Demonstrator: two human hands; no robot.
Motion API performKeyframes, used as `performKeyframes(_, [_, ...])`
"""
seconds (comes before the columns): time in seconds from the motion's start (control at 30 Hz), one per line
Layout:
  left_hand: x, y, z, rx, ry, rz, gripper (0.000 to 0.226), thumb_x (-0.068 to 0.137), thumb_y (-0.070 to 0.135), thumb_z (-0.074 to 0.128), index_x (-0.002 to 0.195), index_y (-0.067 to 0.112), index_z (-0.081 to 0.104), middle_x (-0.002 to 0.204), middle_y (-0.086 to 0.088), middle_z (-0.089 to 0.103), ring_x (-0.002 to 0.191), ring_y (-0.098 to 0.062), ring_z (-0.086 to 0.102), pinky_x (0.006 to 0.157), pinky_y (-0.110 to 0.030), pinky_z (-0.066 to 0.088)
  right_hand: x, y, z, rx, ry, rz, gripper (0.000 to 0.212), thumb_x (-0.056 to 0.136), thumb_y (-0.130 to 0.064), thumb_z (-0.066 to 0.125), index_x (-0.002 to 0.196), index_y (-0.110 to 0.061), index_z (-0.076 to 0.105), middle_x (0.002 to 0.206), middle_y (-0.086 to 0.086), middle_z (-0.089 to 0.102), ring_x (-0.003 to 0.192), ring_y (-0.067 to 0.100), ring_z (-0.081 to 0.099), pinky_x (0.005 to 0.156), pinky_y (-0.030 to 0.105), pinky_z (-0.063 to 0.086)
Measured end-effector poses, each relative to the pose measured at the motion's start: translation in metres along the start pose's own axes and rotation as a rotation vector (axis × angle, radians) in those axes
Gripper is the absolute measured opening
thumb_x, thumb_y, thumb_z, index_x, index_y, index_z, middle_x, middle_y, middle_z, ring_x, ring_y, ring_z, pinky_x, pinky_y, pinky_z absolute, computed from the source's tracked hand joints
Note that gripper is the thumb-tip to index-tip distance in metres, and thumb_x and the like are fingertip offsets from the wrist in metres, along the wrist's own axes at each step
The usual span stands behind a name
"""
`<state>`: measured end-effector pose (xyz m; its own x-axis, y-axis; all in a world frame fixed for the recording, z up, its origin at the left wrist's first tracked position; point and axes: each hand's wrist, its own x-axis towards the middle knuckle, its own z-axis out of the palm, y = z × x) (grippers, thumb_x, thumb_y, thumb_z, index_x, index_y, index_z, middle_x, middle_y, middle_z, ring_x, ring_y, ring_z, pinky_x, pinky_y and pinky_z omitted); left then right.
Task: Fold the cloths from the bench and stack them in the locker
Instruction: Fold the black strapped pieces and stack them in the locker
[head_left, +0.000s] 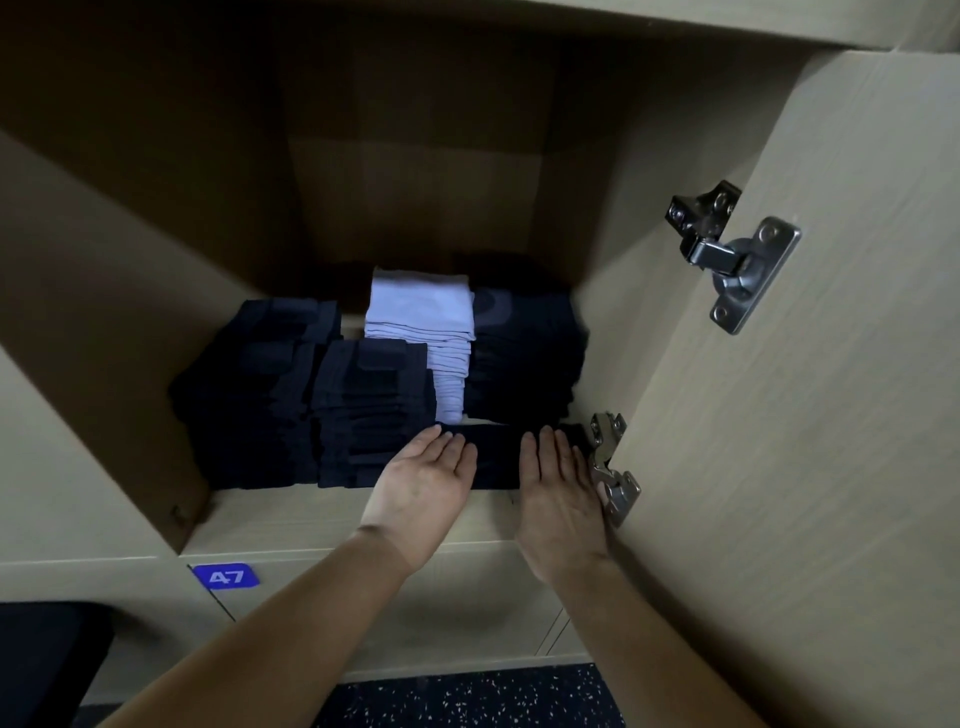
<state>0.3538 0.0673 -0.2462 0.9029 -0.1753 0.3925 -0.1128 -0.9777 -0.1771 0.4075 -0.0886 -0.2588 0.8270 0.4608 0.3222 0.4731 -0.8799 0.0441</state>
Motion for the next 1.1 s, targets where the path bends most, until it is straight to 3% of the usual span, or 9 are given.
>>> performKeyframes(0.37, [-0.003,0.005,-0.008,-0.008,0.070,-0.019,0.065,0.048,-0.001,0.087,0.111,0.003,0.073,0.113,-0.014,0.071,0.106,-0.025,0.069,0.095,-0.039,0.052,0.004,0.001,-0.005,0.020,0.015,-0.019,0.079,0.049,-0.004,0.085,0.124,0.003,0.061,0.123,0.027,0.061,0.115,0.039,0.060,0.096,0.049,0.047])
performKeyframes(0.5, [-0.010,0.006,-0.011,-0.007,0.064,-0.019,0.069,0.051,-0.002,0.086,0.118,0.003,0.069,0.121,-0.013,0.068,0.113,-0.026,0.065,0.096,-0.039,0.051,0.005,0.004,-0.008,0.019,0.048,-0.053,0.067,0.056,0.001,0.081,0.121,0.002,0.064,0.123,0.026,0.062,0.116,0.039,0.060,0.094,0.049,0.051])
performKeyframes(0.6, [-0.012,0.007,-0.009,0.009,0.037,-0.038,0.076,0.046,0.001,0.090,0.119,0.002,0.068,0.120,-0.013,0.069,0.111,-0.025,0.066,0.096,-0.038,0.051,0.004,0.006,-0.003,-0.008,0.038,-0.077,0.044,0.070,0.000,0.063,0.115,0.002,0.068,0.118,0.026,0.065,0.109,0.038,0.064,0.083,0.046,0.057])
performKeyframes(0.7, [-0.010,0.006,-0.005,0.029,0.050,-0.032,0.074,0.047,0.003,0.089,0.118,0.003,0.069,0.116,-0.012,0.070,0.106,-0.025,0.067,0.098,-0.038,0.048,0.008,0.006,0.001,0.002,-0.007,-0.084,0.050,0.075,-0.001,0.034,0.110,0.001,0.071,0.112,0.025,0.067,0.103,0.036,0.067,0.072,0.042,0.060])
performKeyframes(0.83, [-0.006,0.002,0.009,0.114,0.181,0.021,0.043,0.070,0.000,0.066,0.113,0.003,0.071,0.106,-0.013,0.072,0.096,-0.027,0.069,0.097,-0.037,0.036,0.014,0.007,0.006,-0.026,0.056,-0.094,0.053,0.072,0.000,0.031,0.106,0.000,0.072,0.107,0.024,0.069,0.098,0.035,0.069,0.073,0.041,0.059])
performKeyframes(0.93, [0.001,-0.001,0.015,0.155,0.198,0.050,0.045,0.081,-0.002,0.038,0.109,0.002,0.073,0.100,-0.012,0.073,0.090,-0.027,0.069,0.096,-0.038,0.036,0.017,0.006,0.012,-0.046,0.096,-0.078,0.052,0.072,0.000,0.033,0.106,0.000,0.072,0.107,0.024,0.069,0.098,0.035,0.069,0.073,0.042,0.059])
performKeyframes(1.1, [0.016,-0.007,0.023,0.227,0.215,0.082,0.042,0.084,-0.004,0.038,0.107,0.002,0.073,0.094,-0.012,0.072,0.085,-0.028,0.068,0.099,-0.039,0.035,0.028,0.004,0.018,-0.049,0.109,-0.055,0.051,0.073,-0.001,0.033,0.106,-0.001,0.072,0.106,0.025,0.069,0.097,0.035,0.069,0.074,0.040,0.058])
